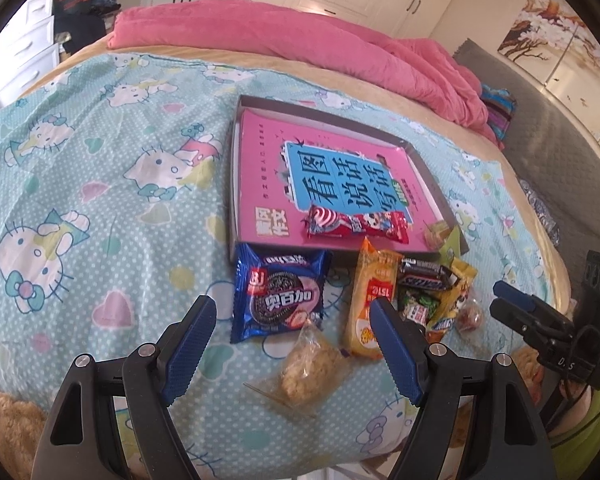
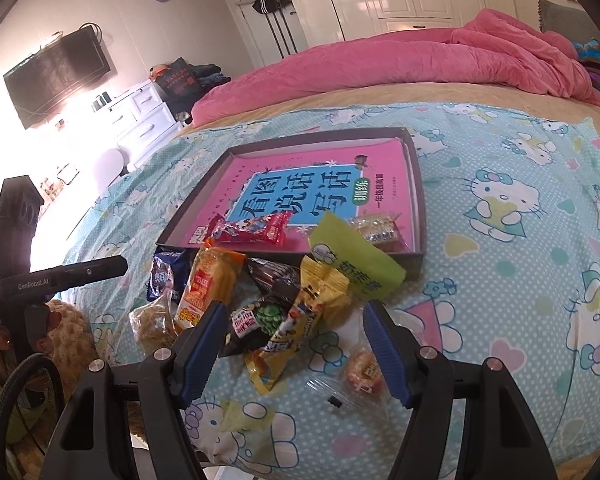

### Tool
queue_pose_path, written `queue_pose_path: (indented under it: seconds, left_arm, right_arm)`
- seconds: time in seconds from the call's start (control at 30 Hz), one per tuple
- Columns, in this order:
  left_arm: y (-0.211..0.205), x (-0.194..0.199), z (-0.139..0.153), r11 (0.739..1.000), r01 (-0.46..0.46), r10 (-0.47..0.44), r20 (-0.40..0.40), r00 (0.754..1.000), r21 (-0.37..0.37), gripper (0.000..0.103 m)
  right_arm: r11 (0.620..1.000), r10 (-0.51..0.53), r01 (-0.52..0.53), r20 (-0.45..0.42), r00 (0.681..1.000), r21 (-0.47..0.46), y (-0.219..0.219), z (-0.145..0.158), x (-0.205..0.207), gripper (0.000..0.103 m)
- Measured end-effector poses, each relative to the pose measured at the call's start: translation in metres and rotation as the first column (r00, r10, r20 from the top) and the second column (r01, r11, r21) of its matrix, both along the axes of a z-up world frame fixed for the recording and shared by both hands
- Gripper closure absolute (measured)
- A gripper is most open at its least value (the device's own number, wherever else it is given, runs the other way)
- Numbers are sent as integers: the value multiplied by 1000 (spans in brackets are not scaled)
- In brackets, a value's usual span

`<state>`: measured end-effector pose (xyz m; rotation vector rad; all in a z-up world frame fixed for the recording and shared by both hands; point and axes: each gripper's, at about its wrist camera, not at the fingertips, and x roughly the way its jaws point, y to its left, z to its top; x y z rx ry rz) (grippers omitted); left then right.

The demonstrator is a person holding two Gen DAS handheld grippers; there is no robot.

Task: Organize snacks
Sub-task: 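Withdraw both open tools from the tray back toward the snack pile, then grasp the clear crisp bag with the left tool while the right tool grasps the yellow stick-snack bag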

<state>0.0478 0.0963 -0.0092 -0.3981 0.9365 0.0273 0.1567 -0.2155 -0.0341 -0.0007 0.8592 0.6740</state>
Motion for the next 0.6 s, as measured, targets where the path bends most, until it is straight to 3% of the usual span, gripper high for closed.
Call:
queue_pose_path:
  seconds: [0.6]
  left_arm:
    - [-7, -6, -13, 999, 16, -13, -86, 996, 42, 23]
  right_arm:
    - [1000, 3, -3, -18, 1000, -6, -3, -1, -10, 33]
